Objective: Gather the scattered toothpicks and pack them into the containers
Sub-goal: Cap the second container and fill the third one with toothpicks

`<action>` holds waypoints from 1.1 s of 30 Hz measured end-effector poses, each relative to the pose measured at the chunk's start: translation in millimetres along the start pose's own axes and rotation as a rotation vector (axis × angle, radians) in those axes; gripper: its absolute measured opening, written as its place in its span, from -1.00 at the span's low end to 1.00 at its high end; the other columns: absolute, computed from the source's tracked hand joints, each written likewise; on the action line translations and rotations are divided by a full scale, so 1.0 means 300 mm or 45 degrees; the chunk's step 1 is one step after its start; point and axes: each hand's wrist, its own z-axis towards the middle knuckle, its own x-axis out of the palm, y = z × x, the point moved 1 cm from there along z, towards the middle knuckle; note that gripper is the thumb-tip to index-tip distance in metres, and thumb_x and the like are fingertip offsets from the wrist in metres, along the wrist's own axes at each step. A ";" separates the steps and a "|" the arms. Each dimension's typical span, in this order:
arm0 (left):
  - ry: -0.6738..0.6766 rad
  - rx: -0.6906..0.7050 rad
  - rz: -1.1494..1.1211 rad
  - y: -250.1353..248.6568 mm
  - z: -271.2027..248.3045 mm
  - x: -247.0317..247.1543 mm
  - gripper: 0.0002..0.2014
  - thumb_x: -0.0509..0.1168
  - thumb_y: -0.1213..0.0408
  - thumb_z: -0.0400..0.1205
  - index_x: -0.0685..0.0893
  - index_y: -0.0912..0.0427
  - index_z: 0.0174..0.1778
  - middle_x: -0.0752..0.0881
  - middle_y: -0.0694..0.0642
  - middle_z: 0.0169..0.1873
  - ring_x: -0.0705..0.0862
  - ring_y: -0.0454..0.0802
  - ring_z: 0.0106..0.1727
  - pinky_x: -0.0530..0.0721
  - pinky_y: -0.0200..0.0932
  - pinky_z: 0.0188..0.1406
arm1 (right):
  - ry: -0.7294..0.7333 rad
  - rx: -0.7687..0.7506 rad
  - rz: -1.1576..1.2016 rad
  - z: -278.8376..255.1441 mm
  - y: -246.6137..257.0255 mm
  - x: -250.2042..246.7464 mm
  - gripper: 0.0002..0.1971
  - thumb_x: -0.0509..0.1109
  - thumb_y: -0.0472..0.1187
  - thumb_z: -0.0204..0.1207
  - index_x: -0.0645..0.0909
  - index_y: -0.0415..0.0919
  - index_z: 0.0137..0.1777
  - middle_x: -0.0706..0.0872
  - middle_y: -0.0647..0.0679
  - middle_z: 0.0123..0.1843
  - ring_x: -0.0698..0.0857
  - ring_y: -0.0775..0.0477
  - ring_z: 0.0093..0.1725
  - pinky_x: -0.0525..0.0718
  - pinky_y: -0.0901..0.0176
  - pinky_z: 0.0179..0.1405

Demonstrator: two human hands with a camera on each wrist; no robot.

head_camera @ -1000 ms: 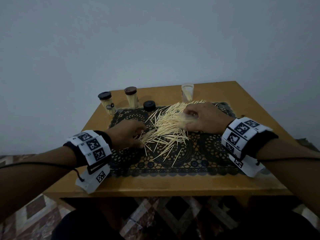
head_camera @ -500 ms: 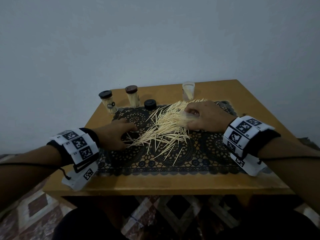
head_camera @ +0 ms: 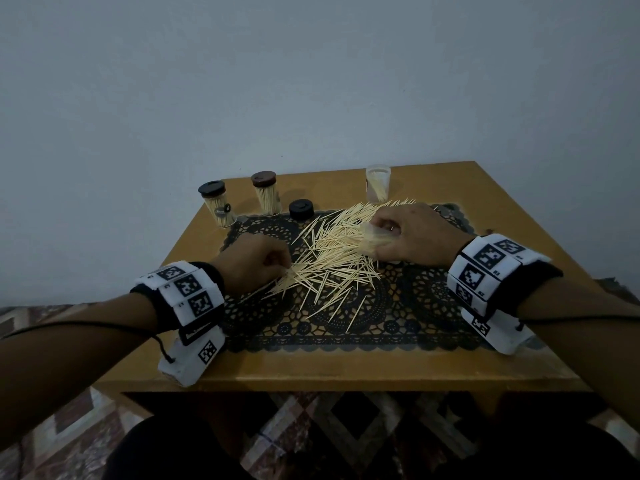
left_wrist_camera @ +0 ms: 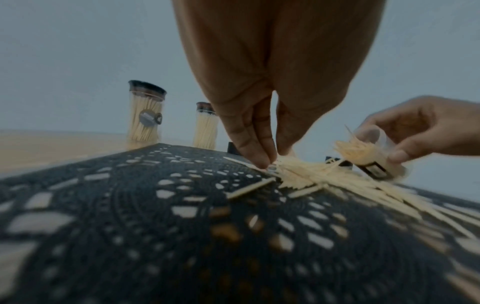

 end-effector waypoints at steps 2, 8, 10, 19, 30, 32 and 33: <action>-0.131 -0.073 -0.069 0.010 -0.004 -0.021 -0.86 0.30 0.37 0.64 0.73 0.12 0.05 0.73 -0.01 -0.06 0.62 -0.14 -0.09 0.43 -0.47 -0.22 | -0.011 -0.008 0.005 0.000 -0.002 0.001 -0.63 0.61 -0.02 0.37 0.70 -0.18 0.09 0.69 0.05 -0.07 0.60 0.07 -0.13 0.36 0.49 -0.28; 0.171 -0.496 0.056 0.067 -0.018 -0.049 -0.55 0.22 0.06 0.70 0.45 0.16 0.47 0.57 0.19 0.38 0.54 0.14 0.33 0.48 -0.08 0.25 | -0.007 -0.006 -0.004 -0.001 -0.001 -0.001 -0.62 0.61 -0.04 0.37 0.69 -0.20 0.12 0.72 0.00 -0.02 0.62 0.03 -0.09 0.38 0.52 -0.26; 0.303 -0.439 -0.012 0.049 -0.029 -0.025 -0.42 0.19 -0.08 0.68 0.33 0.10 0.58 0.52 0.14 0.44 0.51 0.13 0.38 0.45 -0.08 0.31 | -0.006 -0.003 -0.004 -0.001 -0.002 -0.001 -0.61 0.61 -0.03 0.37 0.69 -0.19 0.12 0.71 0.01 -0.02 0.61 0.04 -0.10 0.38 0.53 -0.26; 0.214 -0.072 0.051 -0.053 -0.015 0.034 -0.32 0.41 -0.13 0.51 0.45 0.07 0.51 0.52 0.04 0.43 0.47 0.01 0.41 0.42 -0.13 0.35 | -0.001 0.002 0.004 0.000 -0.002 -0.002 -0.62 0.61 -0.02 0.37 0.69 -0.18 0.12 0.71 0.02 -0.03 0.61 0.06 -0.11 0.36 0.51 -0.27; -0.033 0.007 0.031 -0.092 0.014 0.033 -0.77 0.48 0.17 0.53 0.74 0.11 0.08 0.74 0.04 0.02 0.67 -0.03 0.00 0.55 -0.26 -0.06 | -0.007 -0.004 0.013 -0.001 -0.003 0.000 -0.61 0.61 0.00 0.37 0.70 -0.19 0.11 0.73 0.00 -0.01 0.62 0.05 -0.10 0.42 0.40 -0.25; -0.096 -0.020 -0.006 -0.092 0.006 0.028 -0.77 0.44 0.18 0.56 0.72 0.13 0.10 0.72 0.06 0.03 0.68 0.01 0.05 0.54 -0.24 -0.03 | 0.001 -0.008 0.013 -0.001 -0.003 -0.001 -0.62 0.61 -0.01 0.37 0.70 -0.19 0.10 0.72 0.01 -0.02 0.60 0.07 -0.12 0.39 0.46 -0.26; -0.123 -0.051 -0.018 -0.090 0.000 0.023 -0.72 0.43 0.12 0.56 0.69 0.13 0.15 0.68 0.08 0.07 0.65 0.04 0.11 0.54 -0.20 0.02 | 0.000 -0.013 0.012 0.000 -0.003 -0.001 -0.63 0.60 -0.02 0.37 0.70 -0.19 0.10 0.72 0.01 -0.03 0.59 0.07 -0.13 0.38 0.47 -0.26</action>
